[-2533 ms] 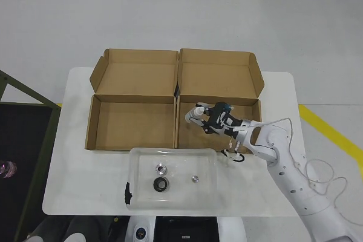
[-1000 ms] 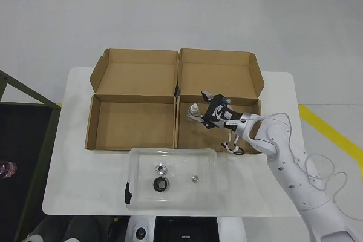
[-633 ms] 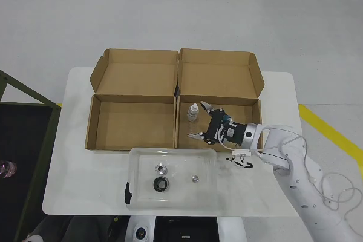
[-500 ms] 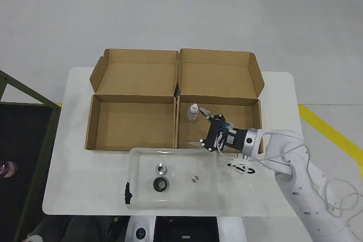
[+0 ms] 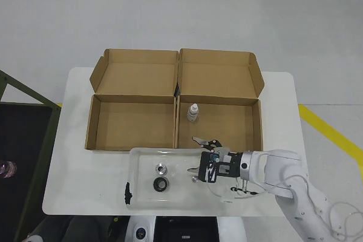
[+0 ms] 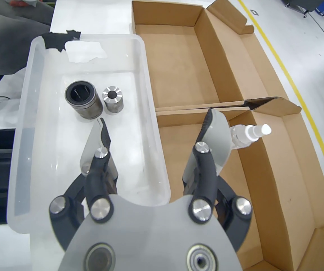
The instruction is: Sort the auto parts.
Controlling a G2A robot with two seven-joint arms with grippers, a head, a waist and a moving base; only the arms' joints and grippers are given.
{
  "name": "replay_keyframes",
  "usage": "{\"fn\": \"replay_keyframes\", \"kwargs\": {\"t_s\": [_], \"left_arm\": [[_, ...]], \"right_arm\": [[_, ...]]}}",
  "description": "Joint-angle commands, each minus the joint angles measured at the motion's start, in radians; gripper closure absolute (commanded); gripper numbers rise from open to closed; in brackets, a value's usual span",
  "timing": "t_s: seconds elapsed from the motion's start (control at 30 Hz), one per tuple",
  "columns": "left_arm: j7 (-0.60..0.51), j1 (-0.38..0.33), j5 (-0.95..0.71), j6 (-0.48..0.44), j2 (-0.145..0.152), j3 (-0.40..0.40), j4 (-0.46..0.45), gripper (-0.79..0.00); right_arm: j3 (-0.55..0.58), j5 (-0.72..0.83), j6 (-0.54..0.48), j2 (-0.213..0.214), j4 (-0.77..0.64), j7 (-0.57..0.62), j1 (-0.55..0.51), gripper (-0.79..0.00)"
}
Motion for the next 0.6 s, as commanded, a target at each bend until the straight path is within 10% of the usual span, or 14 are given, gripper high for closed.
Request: {"fn": "replay_keyframes", "kwargs": {"t_s": [0.0,0.57], "left_arm": [[0.000,0.000,0.000,0.000,0.000,0.000,0.000,-0.785],[0.000,0.000,0.000,0.000,0.000,0.000,0.000,-0.785]], "right_arm": [[-0.002,-0.001,-0.002,0.003,-0.013,0.023,-0.016,-0.653],[-0.125,-0.078,-0.032,0.015,-0.044,0.195,-0.048,-0.548]]}}
